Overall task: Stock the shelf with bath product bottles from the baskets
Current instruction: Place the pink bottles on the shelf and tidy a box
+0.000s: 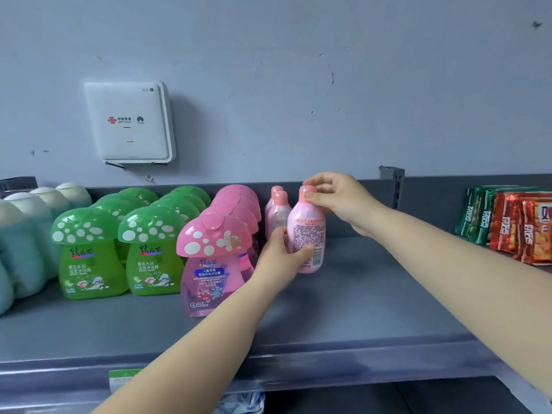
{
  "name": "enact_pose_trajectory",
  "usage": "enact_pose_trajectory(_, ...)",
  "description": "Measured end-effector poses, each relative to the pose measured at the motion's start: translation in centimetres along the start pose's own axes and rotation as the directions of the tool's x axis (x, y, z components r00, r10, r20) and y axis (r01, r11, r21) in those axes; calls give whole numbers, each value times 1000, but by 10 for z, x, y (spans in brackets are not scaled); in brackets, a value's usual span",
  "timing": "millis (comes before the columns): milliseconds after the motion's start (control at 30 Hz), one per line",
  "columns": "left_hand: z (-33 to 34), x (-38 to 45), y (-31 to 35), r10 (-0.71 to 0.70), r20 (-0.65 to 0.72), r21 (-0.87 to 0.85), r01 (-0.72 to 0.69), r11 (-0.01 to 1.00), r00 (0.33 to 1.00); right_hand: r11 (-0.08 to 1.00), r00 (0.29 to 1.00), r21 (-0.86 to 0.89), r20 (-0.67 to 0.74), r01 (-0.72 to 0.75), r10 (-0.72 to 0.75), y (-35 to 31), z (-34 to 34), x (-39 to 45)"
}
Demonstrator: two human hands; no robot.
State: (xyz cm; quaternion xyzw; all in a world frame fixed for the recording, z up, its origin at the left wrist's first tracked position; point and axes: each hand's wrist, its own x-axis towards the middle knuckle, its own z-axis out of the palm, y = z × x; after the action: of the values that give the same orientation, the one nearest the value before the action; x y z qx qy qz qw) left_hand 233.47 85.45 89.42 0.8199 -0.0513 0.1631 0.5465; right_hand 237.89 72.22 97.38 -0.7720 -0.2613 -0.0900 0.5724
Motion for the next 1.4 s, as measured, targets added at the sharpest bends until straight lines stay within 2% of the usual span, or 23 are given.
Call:
enact_pose_trajectory(133, 0, 1, -5, 99, -28, 46, -97, 994, 995, 995, 999, -96, 35, 39, -36, 3, 2, 12)
enact_pose_trajectory(233, 1, 3, -9, 138, -17, 82, -137, 987, 990, 948, 993, -301, 89, 100, -77, -1, 1, 20)
enact_pose_trajectory(333, 2, 4, -11, 129, -26, 49, -128, 991, 991, 843, 986, -514, 130, 157, -104, -8, 2, 24)
enact_pose_trajectory(533, 3, 2, -7, 129, -32, 25, -128, 991, 991, 705, 992, -700, 43, 113, -117, -18, 12, 31)
enact_pose_trajectory(667, 1, 2, -3, 103, -68, 31, -101, 994, 992, 641, 992, -765, -24, 59, -120, -20, 21, 30)
enact_pose_trajectory(733, 0, 4, -4, 89, -108, -51, -95, 994, 990, 686, 992, -727, -52, 39, -111, -22, 22, 29)
enact_pose_trajectory(767, -1, 4, -5, 79, -122, -97, -91, 991, 989, 753, 995, -657, -59, 24, -83, -23, 21, 28)
enact_pose_trajectory(833, -2, 6, -7, 46, -125, -171, -68, 983, 991, 927, 999, -374, -27, -30, 22, -25, 14, 25)
enact_pose_trajectory(867, -2, 7, -7, 26, -109, -206, -48, 977, 994, 975, 997, -209, 24, -70, 77, -25, 10, 23)
enact_pose_trajectory(933, -1, 6, -5, 2, -67, -263, -20, 965, 998, 992, 982, 15, 143, -129, 125, -19, 1, 21)
enact_pose_trajectory(1067, -2, 4, -1, -6, 16, -439, 12, 898, 1000, 948, 949, 272, 307, -165, 77, 3, -17, 16)
enact_pose_trajectory(1133, -3, 5, -3, -10, 38, -522, 28, 853, 999, 940, 916, 286, 397, -186, 60, 11, -20, 10)
enact_pose_trajectory(1200, -3, 6, -3, -14, 39, -580, 34, 814, 999, 957, 905, 224, 419, -186, 78, 18, -19, 6)
enact_pose_trajectory(1300, -3, 7, -3, -32, 23, -569, 39, 821, 999, 974, 947, 168, 307, -152, 94, 23, -12, 3)
enact_pose_trajectory(1400, -2, 11, -7, -52, -39, -419, 31, 908, 998, 988, 979, 119, 192, -100, 76, 30, -2, 2)
